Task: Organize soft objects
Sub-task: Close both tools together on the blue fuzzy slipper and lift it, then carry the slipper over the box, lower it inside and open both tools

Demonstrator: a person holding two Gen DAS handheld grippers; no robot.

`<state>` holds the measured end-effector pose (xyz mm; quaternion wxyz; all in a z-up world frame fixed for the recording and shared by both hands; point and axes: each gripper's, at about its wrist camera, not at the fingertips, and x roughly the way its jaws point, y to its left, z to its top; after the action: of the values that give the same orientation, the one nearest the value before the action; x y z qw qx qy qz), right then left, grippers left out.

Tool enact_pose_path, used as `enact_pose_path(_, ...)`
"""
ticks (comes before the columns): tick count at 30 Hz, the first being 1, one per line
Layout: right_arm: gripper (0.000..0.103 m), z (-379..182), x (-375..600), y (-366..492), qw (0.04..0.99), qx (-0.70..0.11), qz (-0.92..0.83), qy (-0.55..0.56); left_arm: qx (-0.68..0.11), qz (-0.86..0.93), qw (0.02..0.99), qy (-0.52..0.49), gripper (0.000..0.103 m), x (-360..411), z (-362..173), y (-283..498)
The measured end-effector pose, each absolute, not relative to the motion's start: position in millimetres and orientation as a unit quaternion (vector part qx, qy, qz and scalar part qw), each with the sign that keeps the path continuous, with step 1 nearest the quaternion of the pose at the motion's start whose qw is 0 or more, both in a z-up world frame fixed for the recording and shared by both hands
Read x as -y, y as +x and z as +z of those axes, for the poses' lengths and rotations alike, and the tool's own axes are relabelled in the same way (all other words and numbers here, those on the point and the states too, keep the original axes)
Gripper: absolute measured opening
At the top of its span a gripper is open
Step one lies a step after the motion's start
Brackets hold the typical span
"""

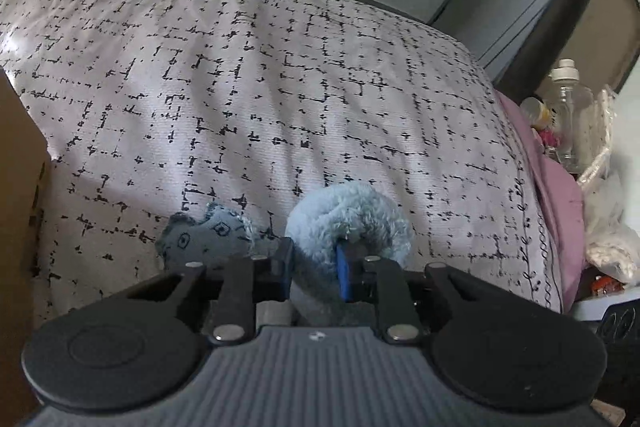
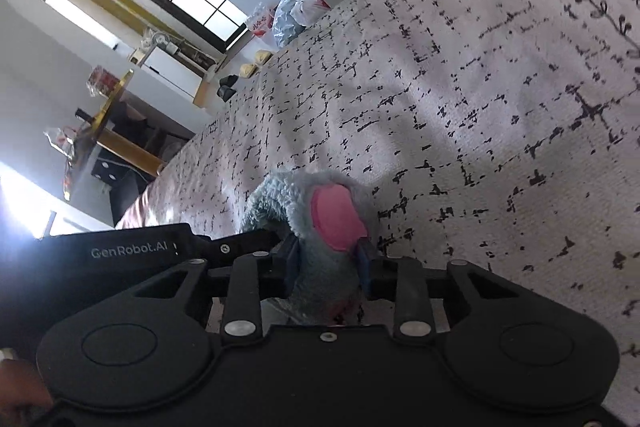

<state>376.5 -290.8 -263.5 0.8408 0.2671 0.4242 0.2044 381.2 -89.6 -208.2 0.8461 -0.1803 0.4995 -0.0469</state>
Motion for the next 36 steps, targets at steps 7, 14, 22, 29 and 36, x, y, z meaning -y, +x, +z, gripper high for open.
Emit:
enact_pose_path(7,0.026,-249,284,357,0.85,-0.42,0.197,0.252,-0.491,-0.066,0.85,-0.181,0.02,82,-195,358)
enact_pose_path(14,0.026,-222,269,327,0.862,-0.409,0.193,0.229,-0.475,-0.086,0.853,-0.197,0.02,65,-173,331)
enact_pose_path(22,0.025,-195,246,297,0.872,-0.392,0.189,0.225,-0.457,-0.1,0.859,-0.208,0.02,38,-148,295)
enact_pose_path(29,0.024,-172,223,275,0.881,-0.372,0.197,0.216,-0.434,-0.099,0.865,-0.229,0.02,9,-123,267)
enact_pose_path(36,0.024,-152,197,260,0.89,-0.359,0.208,0.187,-0.423,-0.093,0.865,-0.253,0.02,-20,-109,252)
